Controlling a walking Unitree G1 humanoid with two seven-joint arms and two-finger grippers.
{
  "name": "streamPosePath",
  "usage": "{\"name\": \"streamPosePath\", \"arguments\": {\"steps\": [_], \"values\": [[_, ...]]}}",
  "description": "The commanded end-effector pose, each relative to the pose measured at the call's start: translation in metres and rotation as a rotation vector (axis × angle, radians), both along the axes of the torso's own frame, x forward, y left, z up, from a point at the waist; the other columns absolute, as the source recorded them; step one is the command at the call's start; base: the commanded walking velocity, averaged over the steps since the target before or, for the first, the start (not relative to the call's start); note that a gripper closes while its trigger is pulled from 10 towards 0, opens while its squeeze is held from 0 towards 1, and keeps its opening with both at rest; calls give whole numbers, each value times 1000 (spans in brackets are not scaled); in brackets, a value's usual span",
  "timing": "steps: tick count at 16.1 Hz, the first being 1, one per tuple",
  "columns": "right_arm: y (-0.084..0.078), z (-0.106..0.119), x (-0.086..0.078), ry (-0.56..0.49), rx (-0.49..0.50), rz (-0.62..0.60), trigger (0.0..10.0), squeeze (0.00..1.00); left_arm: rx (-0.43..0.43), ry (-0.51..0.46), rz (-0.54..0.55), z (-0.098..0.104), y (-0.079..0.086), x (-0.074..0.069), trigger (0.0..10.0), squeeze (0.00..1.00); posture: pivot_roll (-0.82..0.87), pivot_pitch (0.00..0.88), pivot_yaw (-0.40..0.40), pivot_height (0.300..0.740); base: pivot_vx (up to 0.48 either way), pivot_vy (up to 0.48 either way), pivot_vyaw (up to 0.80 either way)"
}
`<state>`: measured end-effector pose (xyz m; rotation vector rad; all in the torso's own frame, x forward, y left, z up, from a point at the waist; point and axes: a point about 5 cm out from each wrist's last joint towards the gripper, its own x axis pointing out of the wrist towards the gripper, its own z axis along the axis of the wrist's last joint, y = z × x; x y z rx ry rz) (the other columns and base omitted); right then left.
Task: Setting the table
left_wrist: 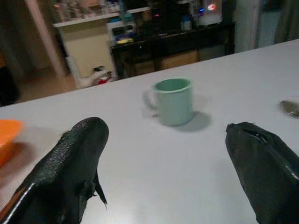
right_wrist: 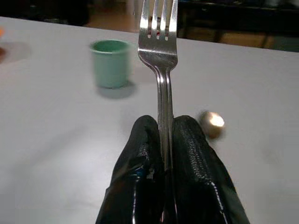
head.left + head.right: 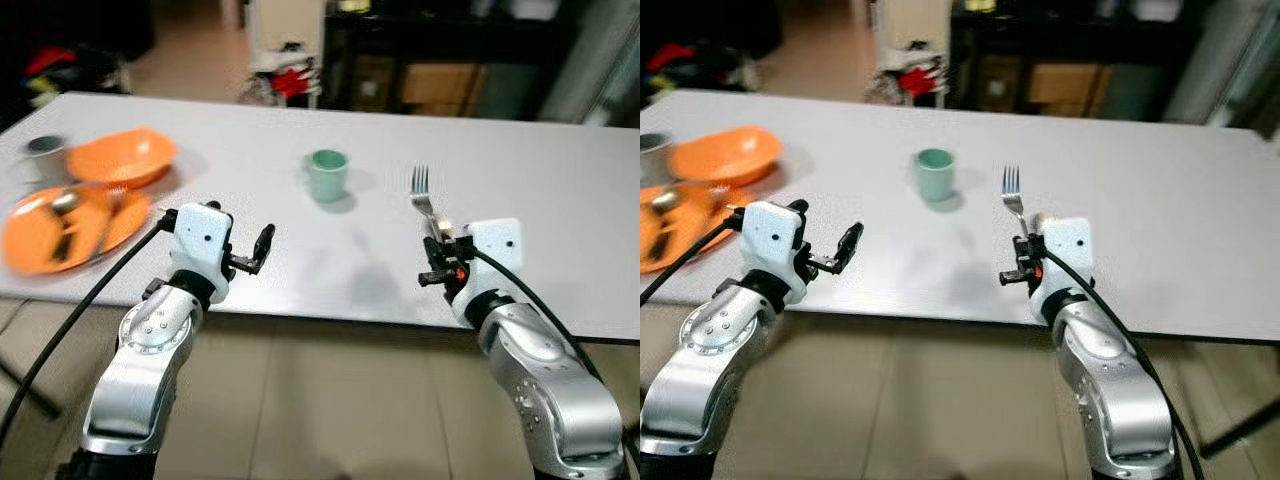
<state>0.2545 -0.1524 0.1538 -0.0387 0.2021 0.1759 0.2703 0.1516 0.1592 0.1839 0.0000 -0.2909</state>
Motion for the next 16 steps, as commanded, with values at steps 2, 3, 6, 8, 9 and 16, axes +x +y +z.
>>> {"name": "streamPosePath", "arguments": {"steps": [2, 3, 6, 8, 9, 16], "values": [[-6, 3, 1, -14, -7, -18, 10000, 0, 4, 3, -20, -1, -7, 0, 10000, 0, 35, 0, -2, 740, 332, 0, 0], [-6, 3, 1, -14, -6, -16, 10000, 0, 4, 3, -19, -1, -7, 0, 10000, 0, 35, 0, -3, 740, 334, 0, 0], [-5, 2, 2, -4, -4, -14, 10000, 0, 4, 4, -23, -2, -7, 1, 10000, 0, 34, 0, -2, 740, 334, 0, 0], [-6, 1, 1, 11, -7, -19, 10000, 0, 4, 8, -45, -2, -9, 0, 10000, 0, 33, 0, -1, 740, 308, 0, 0], [-8, -2, 1, 38, -23, -22, 10000, 0, 4, 15, -50, -3, -10, 0, 10000, 0, 32, 0, 0, 740, 0, 0, 0], [-54, -14, 12, 260, -209, -110, 10000, 0, 25, 64, -222, -9, -27, 0, 10000, 0, 11, 0, 13, 740, 0, 0, 0]]}}
